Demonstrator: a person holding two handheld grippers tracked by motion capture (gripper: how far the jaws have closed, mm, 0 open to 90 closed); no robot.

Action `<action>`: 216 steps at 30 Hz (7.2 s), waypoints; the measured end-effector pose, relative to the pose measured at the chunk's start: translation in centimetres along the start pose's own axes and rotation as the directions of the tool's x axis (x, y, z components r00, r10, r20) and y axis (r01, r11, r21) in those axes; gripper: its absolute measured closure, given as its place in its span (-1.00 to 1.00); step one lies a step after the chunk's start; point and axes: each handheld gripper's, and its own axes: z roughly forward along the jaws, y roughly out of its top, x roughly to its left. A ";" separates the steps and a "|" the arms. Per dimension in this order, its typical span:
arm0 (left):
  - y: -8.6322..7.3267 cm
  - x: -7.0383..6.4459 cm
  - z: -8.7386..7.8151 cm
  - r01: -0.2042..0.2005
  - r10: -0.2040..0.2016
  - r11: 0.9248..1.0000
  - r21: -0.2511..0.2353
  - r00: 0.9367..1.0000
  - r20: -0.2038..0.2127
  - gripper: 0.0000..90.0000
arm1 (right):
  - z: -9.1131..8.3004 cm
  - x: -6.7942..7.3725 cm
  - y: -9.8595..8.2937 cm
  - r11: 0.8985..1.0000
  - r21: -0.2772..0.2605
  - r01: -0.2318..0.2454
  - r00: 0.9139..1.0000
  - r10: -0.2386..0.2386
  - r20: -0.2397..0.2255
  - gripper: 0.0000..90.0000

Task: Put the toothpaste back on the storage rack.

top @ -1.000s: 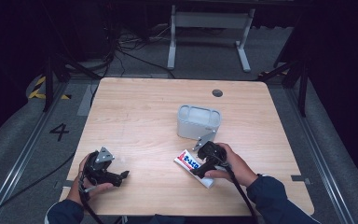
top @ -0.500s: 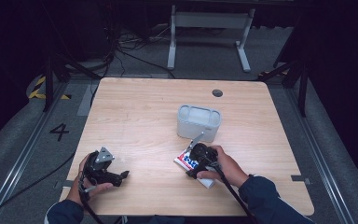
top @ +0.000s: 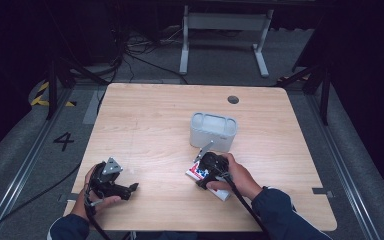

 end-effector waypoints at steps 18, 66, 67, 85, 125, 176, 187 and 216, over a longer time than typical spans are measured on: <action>-0.1 0.0 -0.1 -0.005 0.005 1.000 -0.002 1.000 -0.002 -0.99 | -0.1 0.2 0.1 0.999 -0.034 0.038 0.999 -0.039 -0.031 0.12; -0.2 -0.1 -0.1 0.003 -0.003 1.000 -0.002 1.000 0.007 -0.98 | -3.4 -0.3 -1.0 0.970 -0.240 0.025 0.998 -0.036 -0.042 0.39; -0.1 0.0 -0.1 -0.005 0.005 1.000 -0.003 1.000 0.003 -0.98 | -3.5 -0.4 -1.0 0.968 -0.251 0.023 0.999 -0.034 -0.039 0.39; -0.2 -0.1 -0.1 0.005 -0.005 1.000 -0.002 1.000 0.008 -0.98 | -7.2 -0.9 -1.9 0.884 -0.468 0.005 0.999 0.013 0.036 0.41; -0.2 -0.1 -0.1 0.003 -0.003 1.000 -0.005 1.000 0.001 -0.98 | -12.3 -2.2 -0.2 0.741 -0.671 0.037 0.990 0.065 0.127 0.41; -0.2 -0.1 -0.2 0.003 -0.003 1.000 -0.002 1.000 0.007 -0.98 | -11.2 -9.1 2.2 0.650 -0.760 0.003 0.973 0.175 0.153 0.42; -0.2 -0.2 -0.1 0.009 -0.009 1.000 -0.007 1.000 0.008 -0.97 | -10.2 -10.5 2.2 0.664 -0.747 -0.023 0.967 0.205 0.153 0.42; -0.2 -0.2 -0.2 0.009 -0.009 1.000 -0.002 1.000 0.005 -0.97 | -8.2 -10.6 1.9 0.737 -0.676 -0.013 0.977 0.152 0.147 0.38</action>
